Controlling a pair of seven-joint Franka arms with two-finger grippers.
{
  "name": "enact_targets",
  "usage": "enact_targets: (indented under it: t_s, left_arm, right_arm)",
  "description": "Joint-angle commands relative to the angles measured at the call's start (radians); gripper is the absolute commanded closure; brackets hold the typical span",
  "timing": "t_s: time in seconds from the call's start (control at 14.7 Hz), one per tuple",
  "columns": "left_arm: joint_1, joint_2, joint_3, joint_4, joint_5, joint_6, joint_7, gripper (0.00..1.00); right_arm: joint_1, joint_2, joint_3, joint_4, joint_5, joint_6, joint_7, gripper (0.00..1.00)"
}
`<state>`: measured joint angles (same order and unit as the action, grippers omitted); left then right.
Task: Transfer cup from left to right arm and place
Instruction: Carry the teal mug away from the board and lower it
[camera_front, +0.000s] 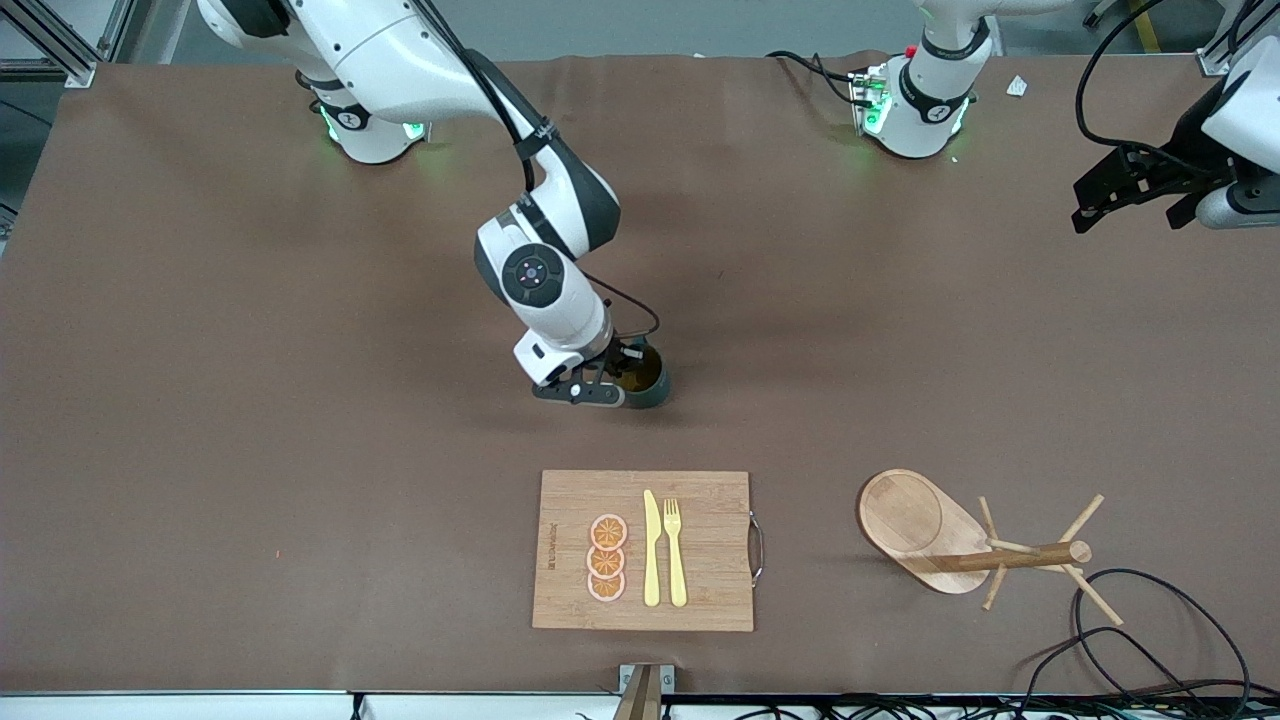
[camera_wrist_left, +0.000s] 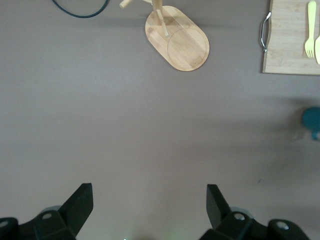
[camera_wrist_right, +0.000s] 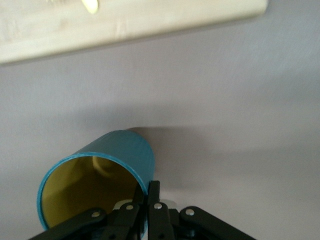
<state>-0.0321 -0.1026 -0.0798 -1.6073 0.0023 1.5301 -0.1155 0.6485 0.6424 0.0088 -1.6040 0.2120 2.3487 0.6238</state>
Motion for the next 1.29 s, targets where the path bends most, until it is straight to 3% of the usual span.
enact_targets:
  t_s: [0.0,0.27,0.61,1.22]
  left_arm:
    - [0.004,-0.019,-0.003,-0.025,-0.002,0.013,0.031,0.0]
    - [0.004,-0.029,-0.003,-0.026,-0.002,0.016,0.033,0.0]
    - [0.004,-0.023,-0.003,-0.023,-0.002,0.018,0.028,0.0]
    - [0.001,-0.014,-0.005,-0.022,0.005,0.036,0.031,0.0]
  right_arm:
    - [-0.148,-0.009,0.007,0.013,-0.006,-0.015,-0.233,1.0]
    - [-0.373,0.017,0.005,0.13,-0.041,-0.191,-0.652,1.0]
    - [-0.547,0.022,0.005,0.15,-0.29,-0.247,-0.933,1.0]
    - [-0.673,0.048,0.007,0.127,-0.301,-0.243,-1.191,0.98]
